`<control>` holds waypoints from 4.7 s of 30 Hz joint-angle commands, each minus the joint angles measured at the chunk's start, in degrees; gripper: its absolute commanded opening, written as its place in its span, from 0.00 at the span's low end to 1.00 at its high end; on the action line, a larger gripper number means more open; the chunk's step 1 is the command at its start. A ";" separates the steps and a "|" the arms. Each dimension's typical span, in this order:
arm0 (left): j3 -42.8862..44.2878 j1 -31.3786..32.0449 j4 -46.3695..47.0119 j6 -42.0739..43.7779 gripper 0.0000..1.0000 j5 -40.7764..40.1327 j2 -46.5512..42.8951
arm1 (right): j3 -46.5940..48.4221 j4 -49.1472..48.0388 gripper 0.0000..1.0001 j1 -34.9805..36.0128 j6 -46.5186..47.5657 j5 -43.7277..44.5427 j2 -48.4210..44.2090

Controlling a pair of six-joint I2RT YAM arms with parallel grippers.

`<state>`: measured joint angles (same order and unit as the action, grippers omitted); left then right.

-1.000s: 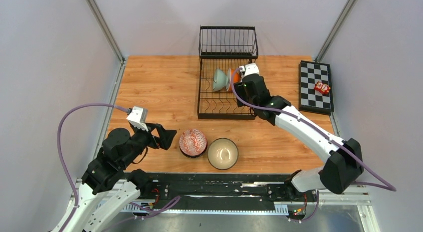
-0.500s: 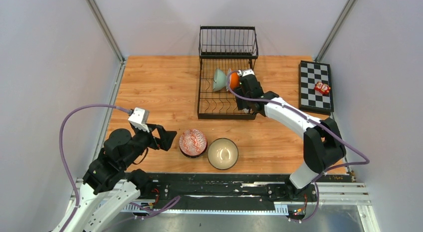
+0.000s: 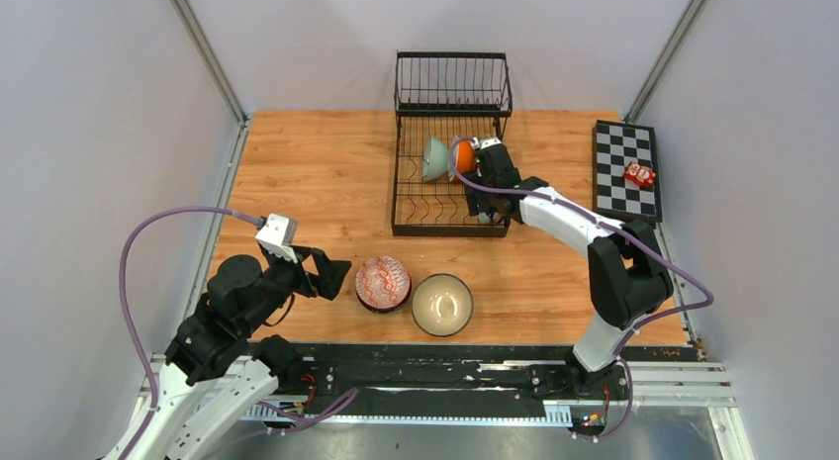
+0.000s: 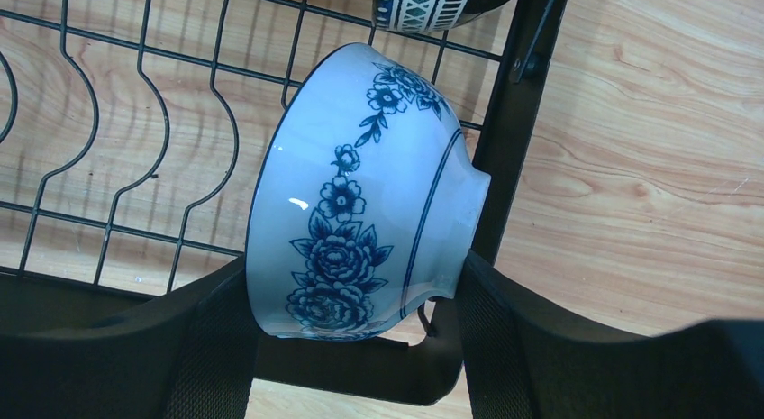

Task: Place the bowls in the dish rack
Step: Place the bowl in the dish rack, then pick up the bowl from the center of the board.

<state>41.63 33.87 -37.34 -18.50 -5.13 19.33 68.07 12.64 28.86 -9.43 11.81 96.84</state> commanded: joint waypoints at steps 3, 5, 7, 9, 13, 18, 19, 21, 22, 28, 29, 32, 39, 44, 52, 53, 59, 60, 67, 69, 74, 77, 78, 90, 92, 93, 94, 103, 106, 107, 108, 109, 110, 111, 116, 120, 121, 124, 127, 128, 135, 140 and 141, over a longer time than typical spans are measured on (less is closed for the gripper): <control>-0.49 -0.19 1.04 1.01 1.00 0.90 0.39 | 0.91 -1.00 0.03 -2.52 -1.99 -5.56 1.49; -0.49 -0.13 1.04 1.06 1.00 0.98 0.52 | 0.48 -1.04 0.03 -2.95 -2.48 -6.91 1.67; -0.49 -0.20 1.09 1.10 1.00 1.15 0.53 | 0.07 -1.09 0.03 -3.21 -2.64 -7.70 1.92; -0.49 -0.13 1.09 1.12 1.00 1.09 0.54 | -0.51 -1.17 0.03 -3.61 -2.87 -8.42 1.82; -0.51 -0.13 1.06 1.10 1.00 1.17 0.62 | -1.26 -1.21 0.05 -4.11 -2.96 -8.93 1.61; -0.58 -0.13 1.11 1.10 1.00 1.25 0.61 | -2.22 -1.00 0.25 -4.44 -2.90 -8.63 0.86; -0.54 -0.18 1.13 1.10 1.00 1.21 0.57 | -2.50 -1.07 0.27 -4.54 -2.95 -8.47 0.69; -0.58 -0.19 1.12 1.10 1.00 1.24 0.55 | -3.03 -1.11 0.31 -4.60 -2.93 -8.32 0.24; -0.58 -0.18 1.13 1.10 1.00 1.20 0.52 | -3.31 -1.12 0.33 -4.72 -2.88 -8.39 0.06; -0.58 -0.16 1.11 1.07 1.00 1.17 0.53 | -4.69 -1.47 0.33 -5.03 -3.79 -9.45 -0.68; -0.58 -0.18 1.05 1.04 1.00 1.17 0.53 | -4.90 -1.69 0.32 -5.13 -4.09 -9.96 -0.76; -0.58 -0.17 1.02 1.03 1.00 1.17 0.46 | -5.80 -2.69 0.33 -5.44 -5.15 -10.93 -0.94; -0.58 -0.20 1.04 1.01 1.00 1.09 0.44 | -7.75 -4.21 0.43 -6.74 -7.39 -14.14 -1.58; -0.58 -0.20 1.04 1.06 1.00 1.16 0.53 | -8.11 -4.02 0.64 -7.06 -7.35 -12.91 -2.58; -0.57 -0.19 1.04 1.01 1.00 1.26 0.53 | -6.94 -2.58 0.85 -7.07 -6.91 -11.90 -3.96; -0.58 -0.20 1.00 1.01 1.00 1.26 0.53 | -6.79 -2.33 0.87 -7.11 -6.79 -11.88 -4.26; -0.58 -0.20 1.01 1.10 1.00 1.34 0.45 | -6.71 -1.24 0.90 -6.99 -6.65 -8.97 -7.36; -0.58 -0.13 1.00 1.06 1.00 1.35 0.42 | -6.66 -0.95 0.90 -6.98 -6.61 -8.67 -7.97; -0.58 -0.19 0.98 1.04 1.00 1.26 0.60 | -7.26 1.68 0.90 -6.55 -6.51 -7.57 -14.09; -0.58 -0.14 0.94 1.01 1.00 1.26 0.83 | -7.32 2.67 0.90 -6.07 -6.47 -7.06 -16.15; -0.49 -0.14 0.84 0.84 1.00 1.29 1.24 | -8.09 4.83 0.88 -4.07 -6.04 -7.18 -22.15; -0.49 -0.17 0.70 0.84 1.00 1.24 1.18 | -8.86 6.06 0.85 -2.60 -6.04 -8.21 -25.65; -0.49 -0.15 0.70 0.80 1.00 1.11 1.23 | -9.37 6.37 0.84 -2.07 -6.35 -8.56 -27.22; -0.32 -0.18 0.41 0.36 1.00 0.29 1.77 | -14.37 10.17 0.77 11.46 -8.69 -12.08 -37.66; -0.32 -0.20 0.36 0.04 1.00 0.06 1.77 | -14.80 11.83 0.77 14.21 -9.09 -9.21 -38.24; -0.25 -0.19 0.33 -0.39 1.00 -0.11 1.70 | -15.24 12.21 0.76 15.36 -9.37 -8.61 -38.57; -0.23 -0.16 0.25 -0.61 1.00 -0.26 1.68 | -16.06 12.35 0.76 16.55 -9.60 -8.37 -39.01; 1.07 -0.20 -1.33 -4.46 1.00 -0.70 2.04 | -18.76 14.92 0.70 23.81 -11.17 -7.03 -38.95; 1.41 -0.17 -2.02 -6.22 1.00 0.23 2.82 | -18.85 15.75 0.68 25.87 -11.40 -5.66 -37.56; 1.48 -0.20 -2.15 -6.72 1.00 0.62 3.04 | -18.94 16.00 0.67 26.43 -11.52 -5.01 -37.07; 1.52 -0.17 -2.34 -7.17 1.00 0.79 3.23 | -18.88 16.27 0.67 26.98 -11.63 -4.56 -36.49; 1.59 -0.15 -2.60 -7.60 1.00 0.93 3.37 | -18.79 16.57 0.66 27.49 -11.59 -4.40 -35.76; 1.68 -0.20 -2.80 -8.00 1.00 1.02 3.50 | -18.65 16.79 0.65 27.97 -11.63 -4.12 -35.04; 1.77 -0.14 -2.90 -8.23 1.00 1.26 3.66 | -18.48 17.02 0.64 28.44 -11.65 -3.55 -34.20; 2.39 -0.20 -4.30 -8.57 1.00 1.44 4.77 | -17.52 18.15 0.62 30.23 -11.59 -0.80 -29.77; 2.27 -0.12 -4.76 -9.03 1.00 2.52 5.33 | -16.70 19.04 0.58 31.10 -11.66 0.46 -27.10; 2.11 -0.18 -4.68 -9.11 1.00 2.71 5.38 | -16.54 19.12 0.57 31.24 -11.59 0.73 -26.52; 1.72 -0.12 -4.43 -9.26 1.00 3.05 5.67 | -16.03 19.63 0.53 31.76 -11.52 1.64 -24.87; 1.79 -0.18 -4.51 -9.06 1.00 3.27 6.12 | -15.27 20.23 0.49 32.38 -11.54 2.82 -23.68; 1.79 -0.19 -4.57 -9.07 1.00 3.28 6.27 | -15.06 20.42 0.46 32.64 -11.52 3.19 -23.37; 1.62 -0.19 -4.17 -8.84 1.00 3.95 7.46 | -12.89 22.22 0.30 33.85 -11.07 5.17 -20.65; 1.53 -0.17 -3.77 -8.66 1.00 4.19 7.73 | -11.32 24.08 0.03 34.72 -10.59 6.82 -19.17; 1.53 -0.16 -3.64 -8.66 1.00 4.38 7.90 | -11.08 24.33 0.03 34.95 -10.47 7.28 -19.21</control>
<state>42.52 33.87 -41.34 -27.46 -1.89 26.74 54.85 33.39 62.46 -20.03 16.01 76.90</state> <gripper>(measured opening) 0.997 0.081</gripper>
